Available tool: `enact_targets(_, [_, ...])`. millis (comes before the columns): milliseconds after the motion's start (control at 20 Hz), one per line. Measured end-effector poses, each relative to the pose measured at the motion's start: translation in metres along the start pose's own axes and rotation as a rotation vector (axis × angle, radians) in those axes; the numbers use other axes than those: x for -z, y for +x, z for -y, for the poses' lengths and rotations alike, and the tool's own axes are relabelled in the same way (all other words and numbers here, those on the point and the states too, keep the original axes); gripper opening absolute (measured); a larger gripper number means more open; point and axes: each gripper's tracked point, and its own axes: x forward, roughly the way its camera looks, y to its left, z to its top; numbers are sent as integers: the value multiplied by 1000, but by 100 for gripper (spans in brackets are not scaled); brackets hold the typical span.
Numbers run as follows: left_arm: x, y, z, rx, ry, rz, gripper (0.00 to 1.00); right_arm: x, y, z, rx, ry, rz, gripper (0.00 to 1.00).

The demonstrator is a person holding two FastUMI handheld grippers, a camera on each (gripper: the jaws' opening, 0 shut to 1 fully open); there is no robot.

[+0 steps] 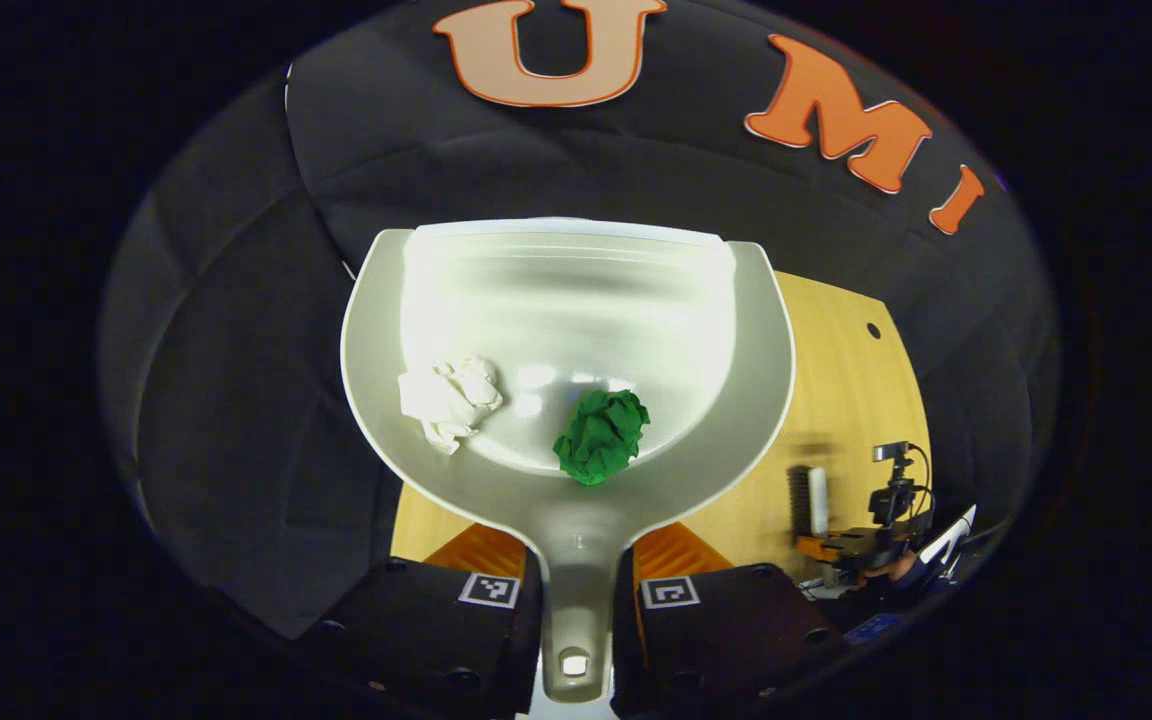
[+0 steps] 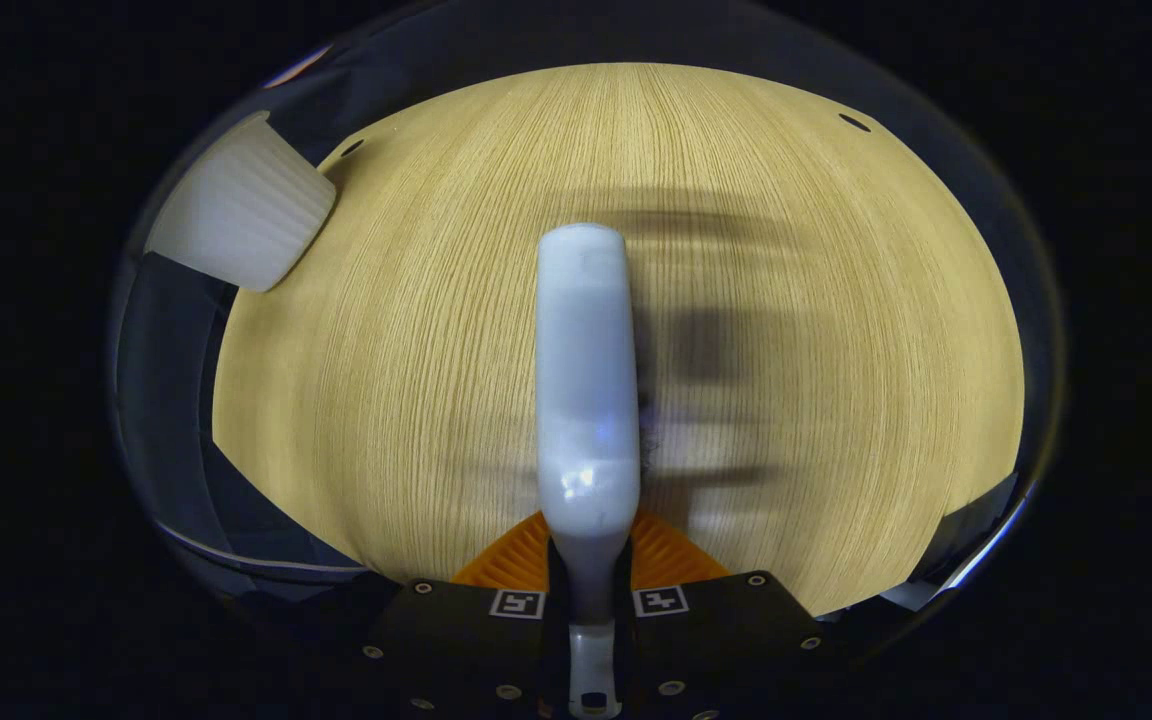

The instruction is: Pick up the small broom and dustpan from the desktop, sweep the trash into the dustpan with the broom, and then empty the trash into the garbage bin.

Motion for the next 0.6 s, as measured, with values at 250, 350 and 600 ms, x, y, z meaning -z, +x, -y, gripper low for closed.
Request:
enact_targets(250, [-21,19,-63,-117,109,-34,30,-2,0,2,15,27,-10,17])
enact_targets(350, [-30,22,-87,-189,204,-50,30,-7,1,5,18,39,-12,17])
enact_targets(600, [-29,10,-123,-405,549,-114,29,-24,2,15,19,60,-11,17])
